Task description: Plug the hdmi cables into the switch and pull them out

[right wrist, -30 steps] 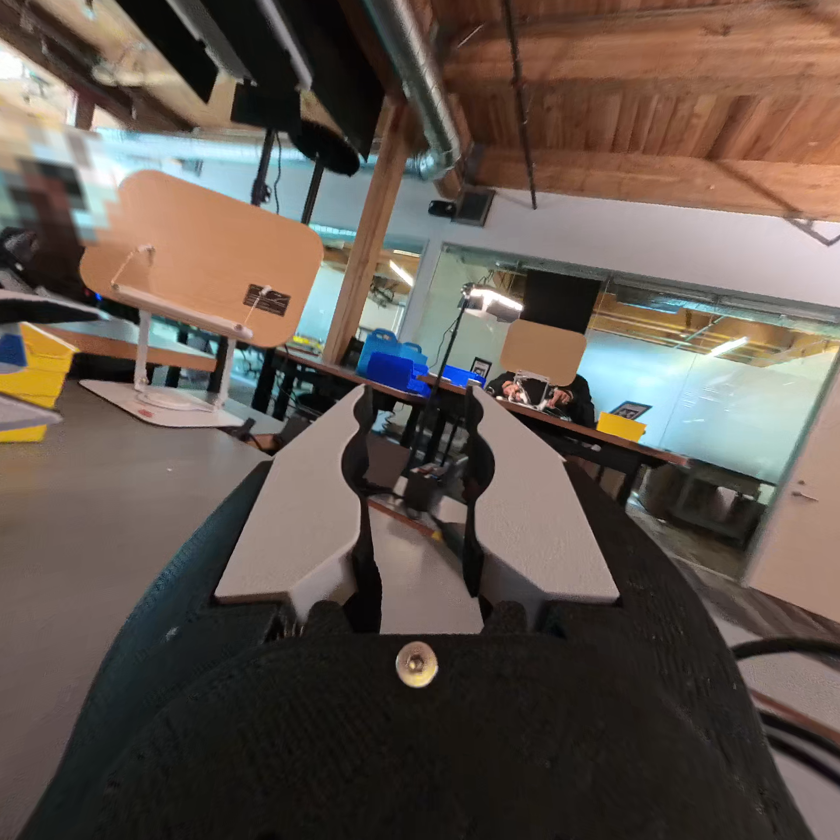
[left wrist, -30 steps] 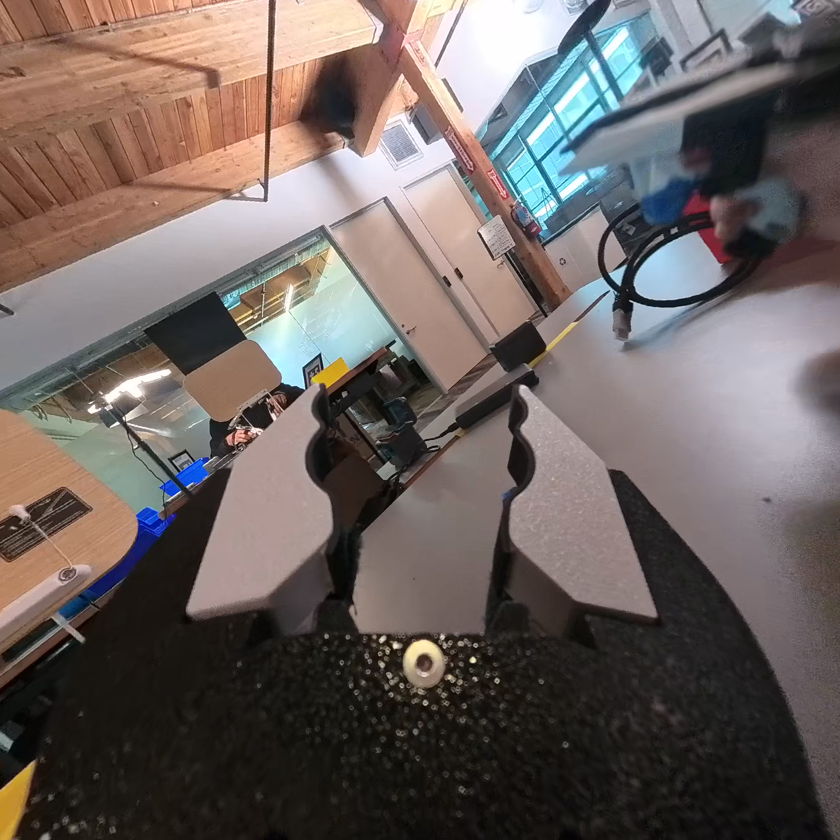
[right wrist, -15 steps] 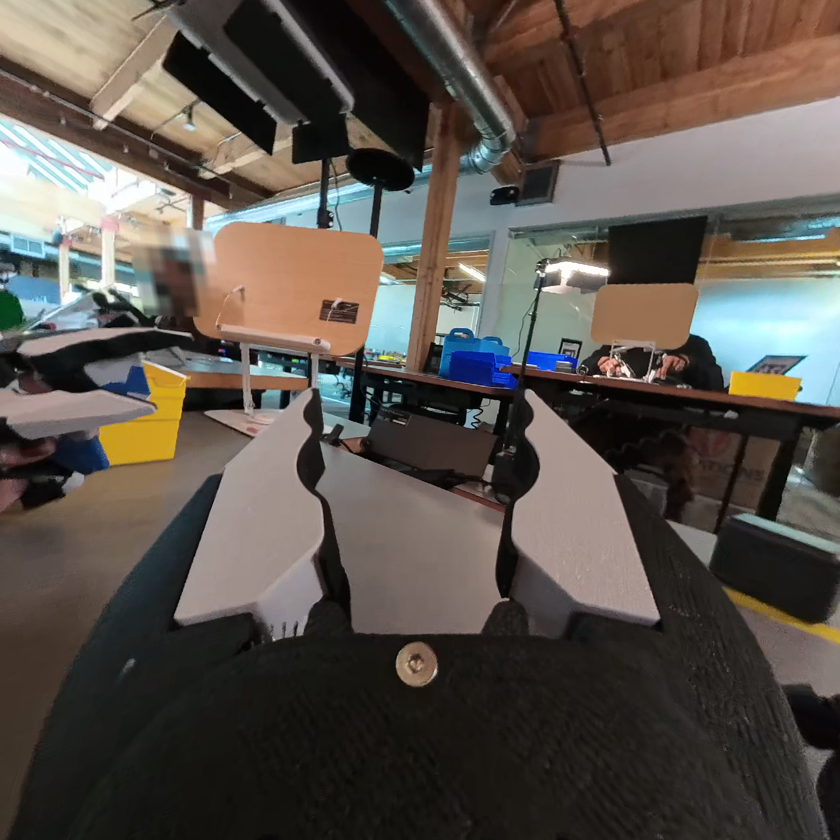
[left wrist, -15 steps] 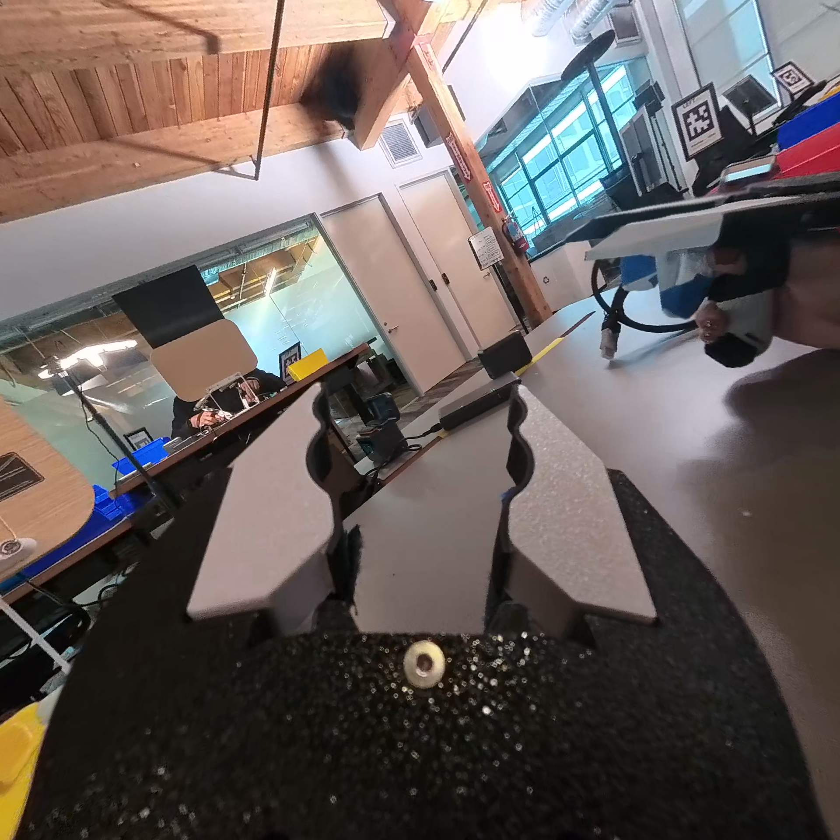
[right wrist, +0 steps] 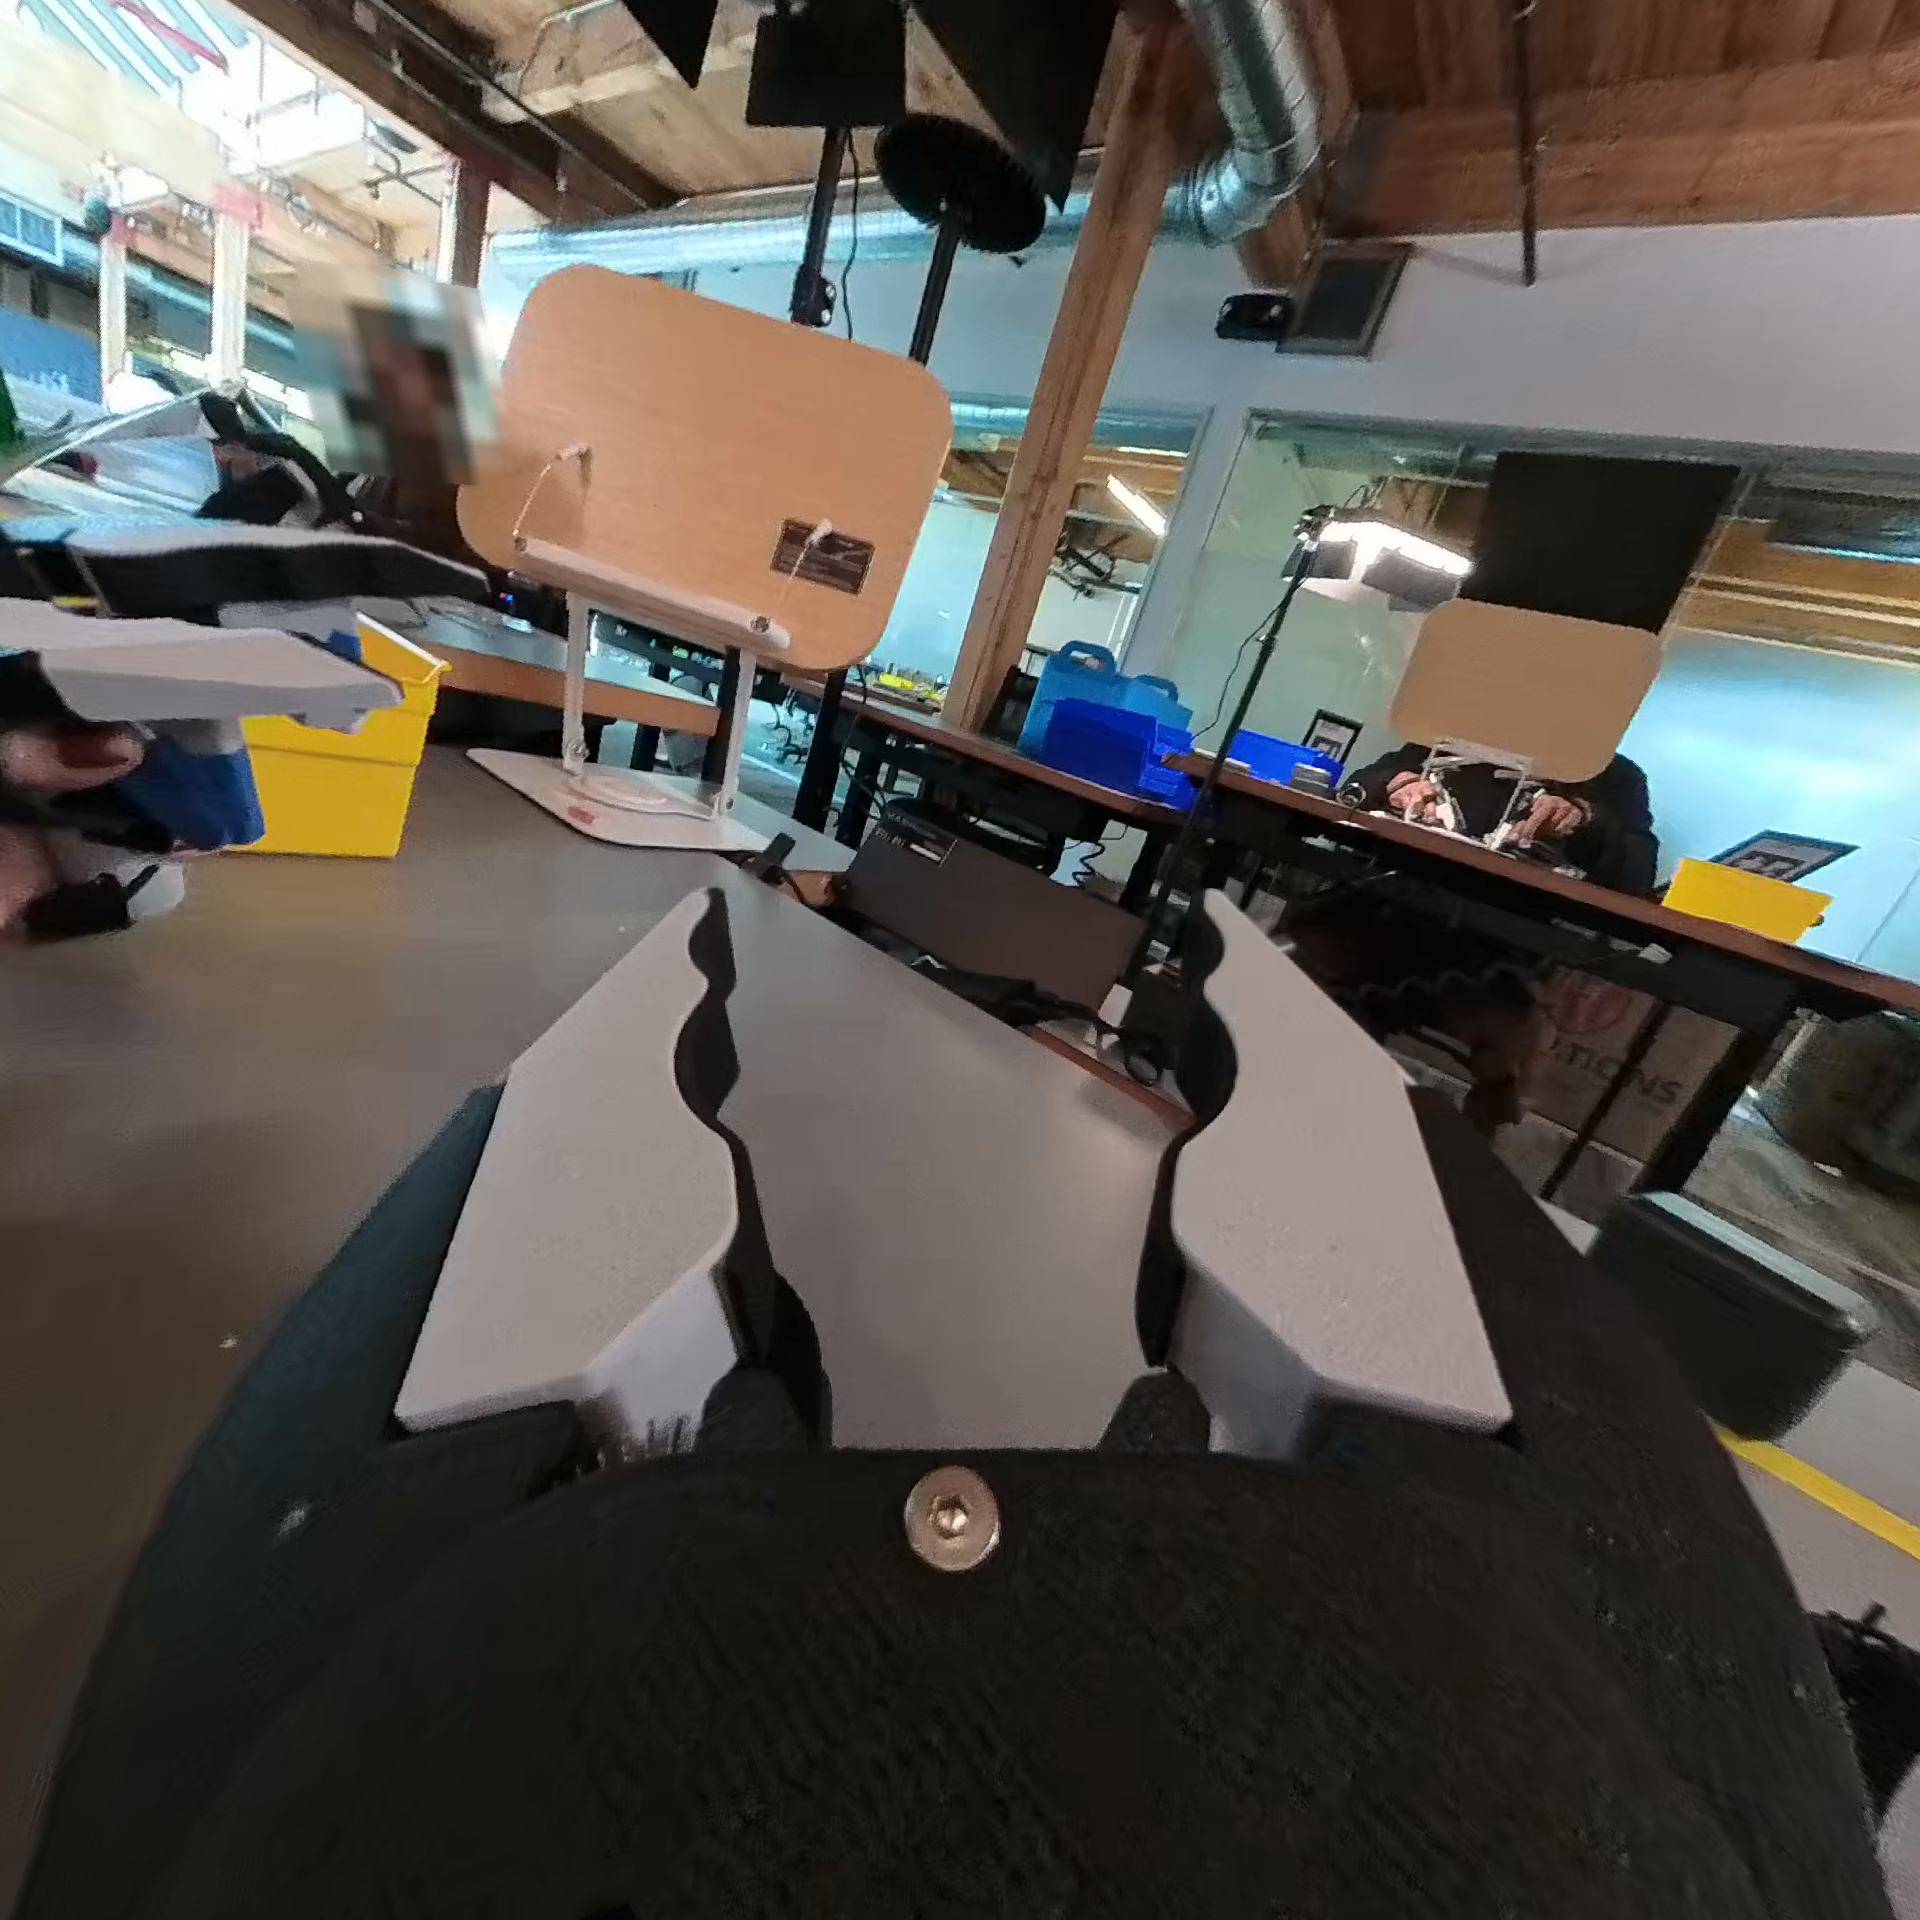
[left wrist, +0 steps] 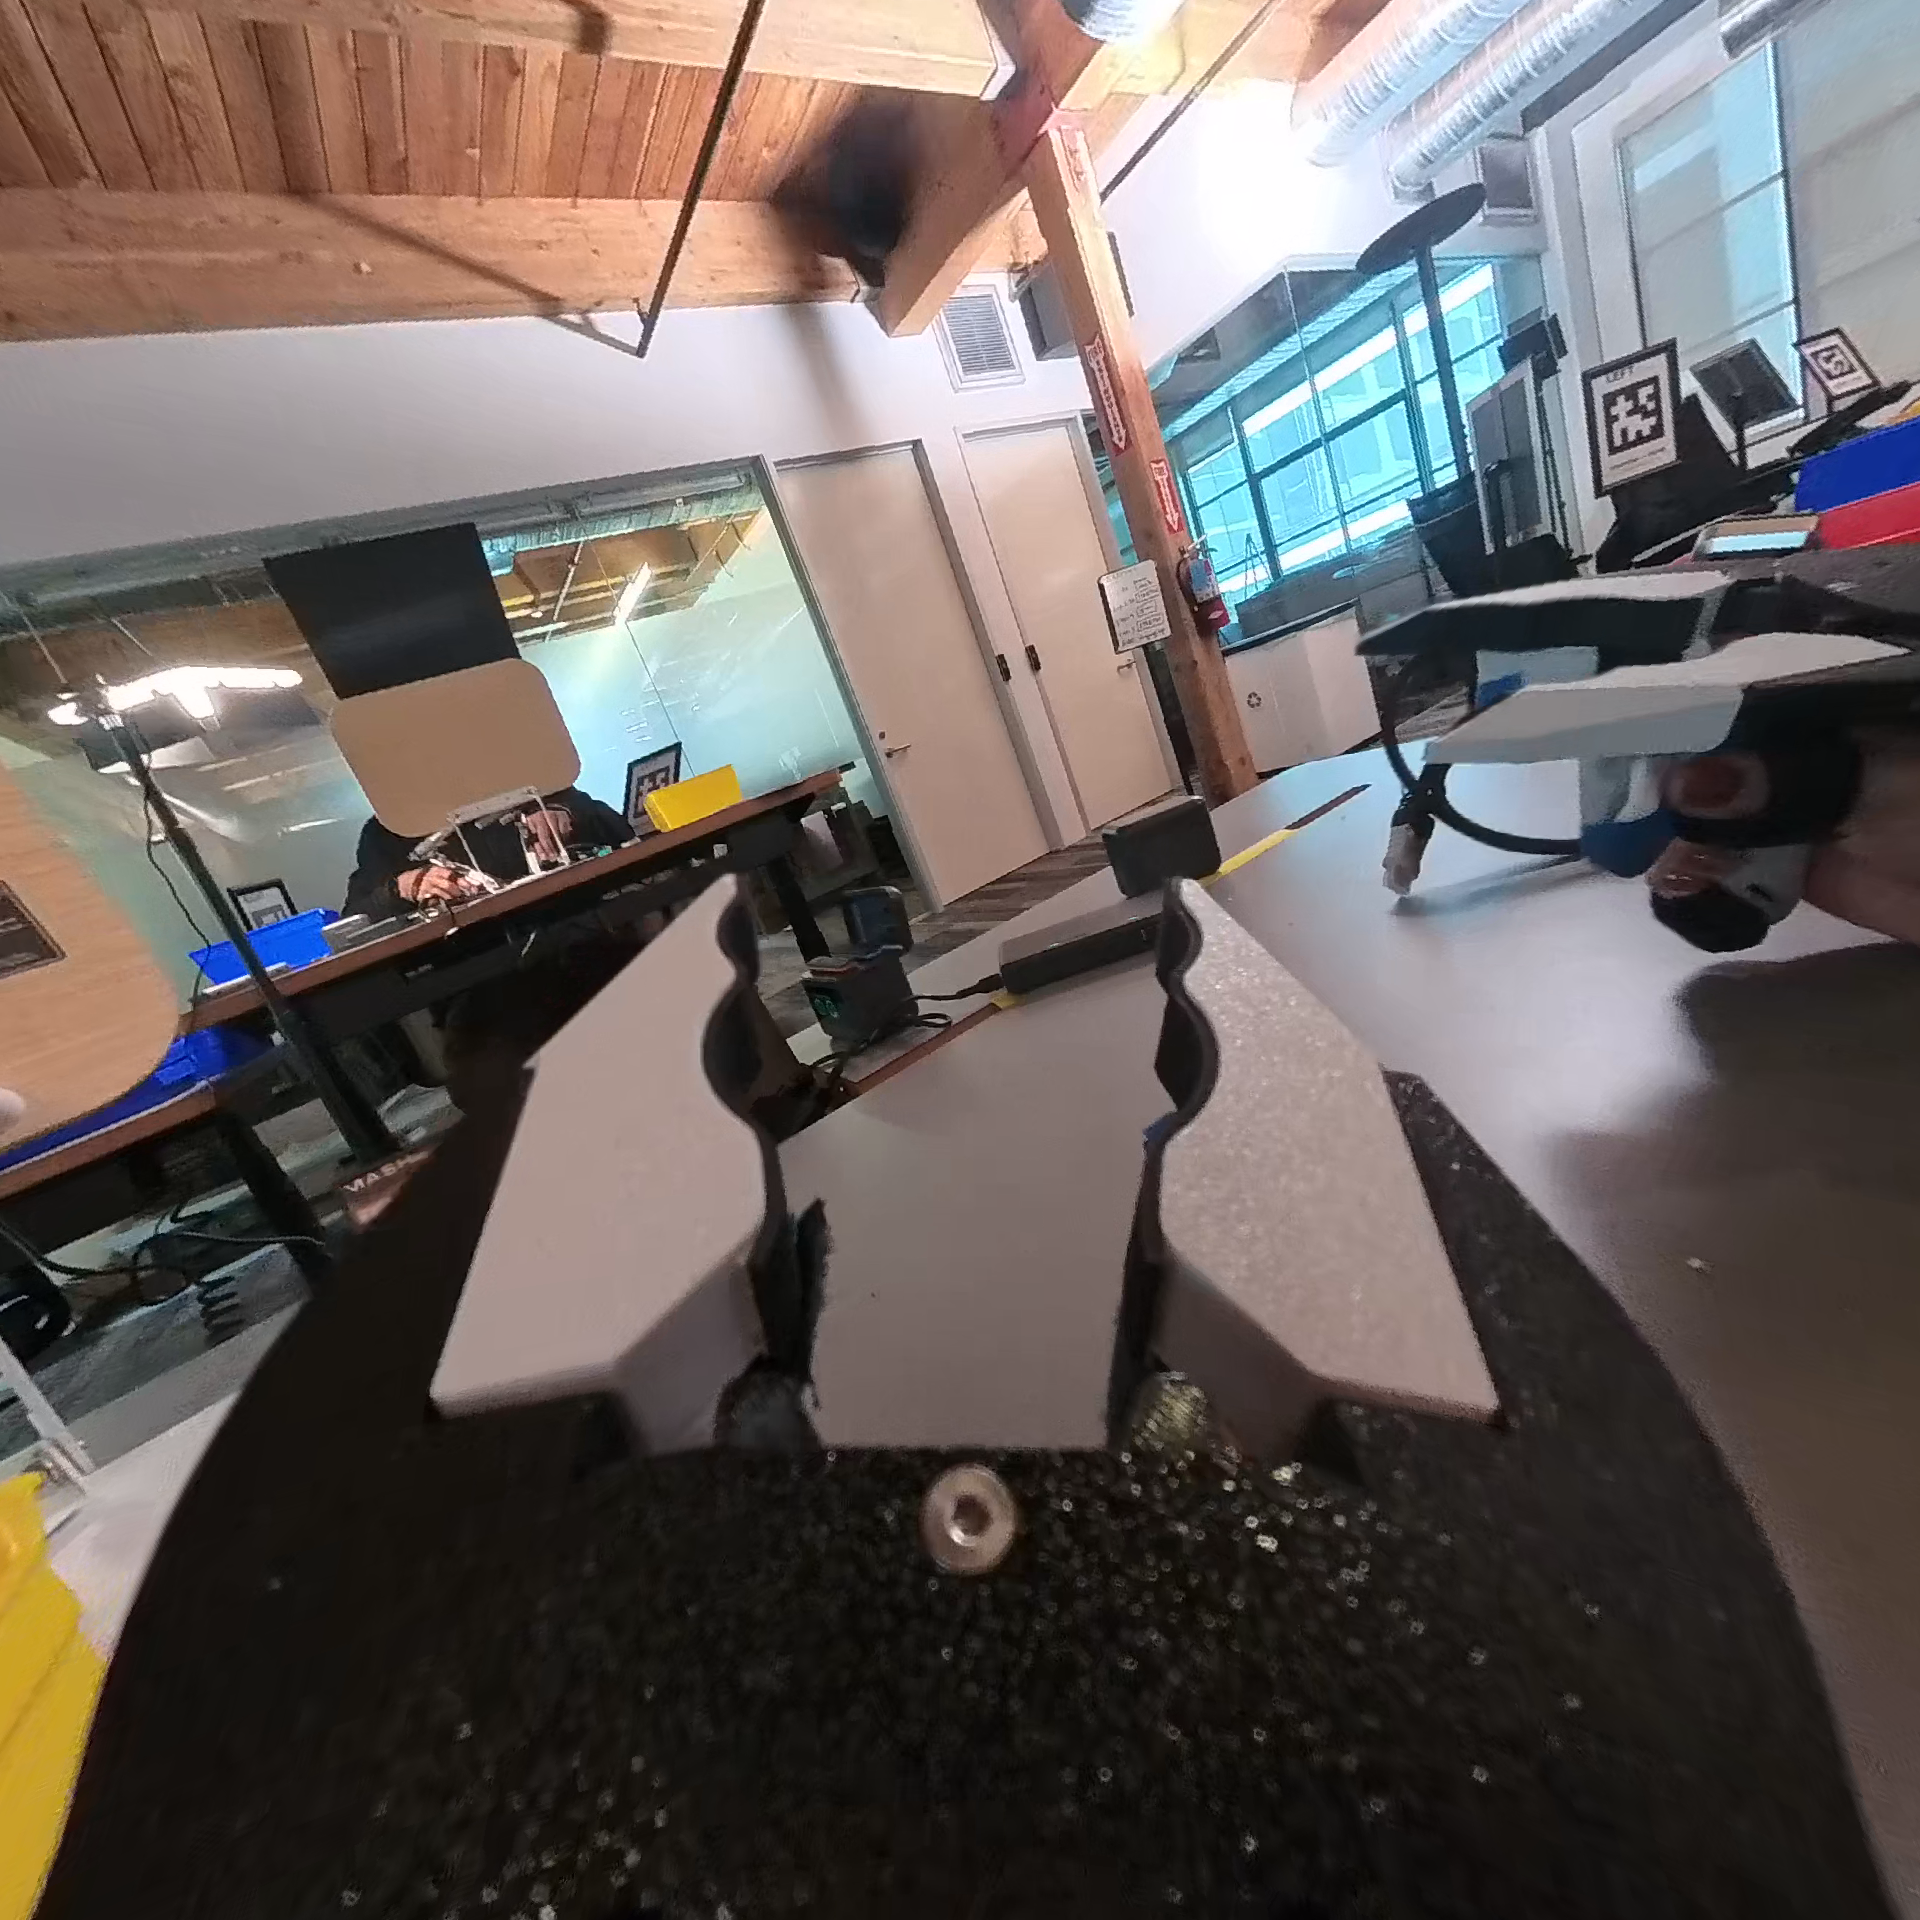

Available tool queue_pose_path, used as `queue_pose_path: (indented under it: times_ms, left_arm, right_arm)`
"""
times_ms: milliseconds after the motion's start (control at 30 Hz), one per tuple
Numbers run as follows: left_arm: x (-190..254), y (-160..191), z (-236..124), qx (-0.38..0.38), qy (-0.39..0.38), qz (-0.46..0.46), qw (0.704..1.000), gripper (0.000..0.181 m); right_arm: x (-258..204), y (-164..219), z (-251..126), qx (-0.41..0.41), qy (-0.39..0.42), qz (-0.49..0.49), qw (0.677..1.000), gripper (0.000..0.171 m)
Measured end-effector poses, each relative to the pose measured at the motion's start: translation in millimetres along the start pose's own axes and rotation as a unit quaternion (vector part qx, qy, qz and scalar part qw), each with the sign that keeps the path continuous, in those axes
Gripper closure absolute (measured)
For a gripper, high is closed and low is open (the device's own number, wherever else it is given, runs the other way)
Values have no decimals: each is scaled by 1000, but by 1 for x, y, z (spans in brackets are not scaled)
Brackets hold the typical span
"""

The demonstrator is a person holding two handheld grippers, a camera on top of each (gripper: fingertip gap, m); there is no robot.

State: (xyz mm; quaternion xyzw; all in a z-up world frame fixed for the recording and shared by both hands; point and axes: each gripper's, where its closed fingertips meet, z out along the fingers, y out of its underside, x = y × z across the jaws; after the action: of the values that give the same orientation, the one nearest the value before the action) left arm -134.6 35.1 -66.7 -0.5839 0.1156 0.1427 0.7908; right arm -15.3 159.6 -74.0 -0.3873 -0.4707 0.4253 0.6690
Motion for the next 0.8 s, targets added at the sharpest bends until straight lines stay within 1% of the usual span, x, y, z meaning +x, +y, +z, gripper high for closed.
queue_pose_path:
  times_ms: [67, 133, 233, 333, 400, 500, 567, 633, 667, 733, 767, 800]
  left_arm:
    - [4, 0, 0, -5, 16, -22, 1000, 113]
    - [0, 2, -1, -17, 7, -46, 999, 108]
    - [-4, -2, -6, -13, -12, -57, 998, 111]
    - [-1, -26, -9, -10, -3, -33, 999, 120]
    - [-6, -51, -10, -20, -4, -5, 1000, 122]
    - [-37, -87, -24, -60, -39, 18, 997, 128]
    - [-65, -103, -45, -97, -69, 21, 993, 132]
    - [-102, -105, -72, -152, -102, 31, 983, 134]
    - [-122, -100, -85, -193, -117, 32, 974, 136]
    - [-158, -82, -111, -280, -134, 9, 951, 134]
    - [-170, -68, -122, -332, -126, -12, 935, 133]
    - [-180, -51, -135, -392, -117, -24, 912, 131]
  right_arm:
    - [-5, 0, 0, -8, -11, 17, 1000, 93]
    - [-10, 0, 0, -15, -30, 61, 998, 94]
    - [-8, -1, -2, -13, -32, 79, 996, 96]
    - [-6, -2, -3, -7, -35, 94, 995, 98]
    - [-5, -1, -3, -8, -33, 96, 995, 100]
    - [-6, 1, -3, -12, -36, 95, 995, 105]
    - [-8, 2, -2, -14, -38, 92, 995, 107]
    - [-10, 2, -1, -15, -42, 89, 995, 109]
    - [-11, 2, -1, -15, -45, 87, 995, 110]
    - [-14, 3, 0, -16, -50, 83, 995, 111]
    - [-15, 3, 0, -17, -54, 81, 995, 112]
    - [-16, 3, 0, -18, -57, 80, 995, 114]
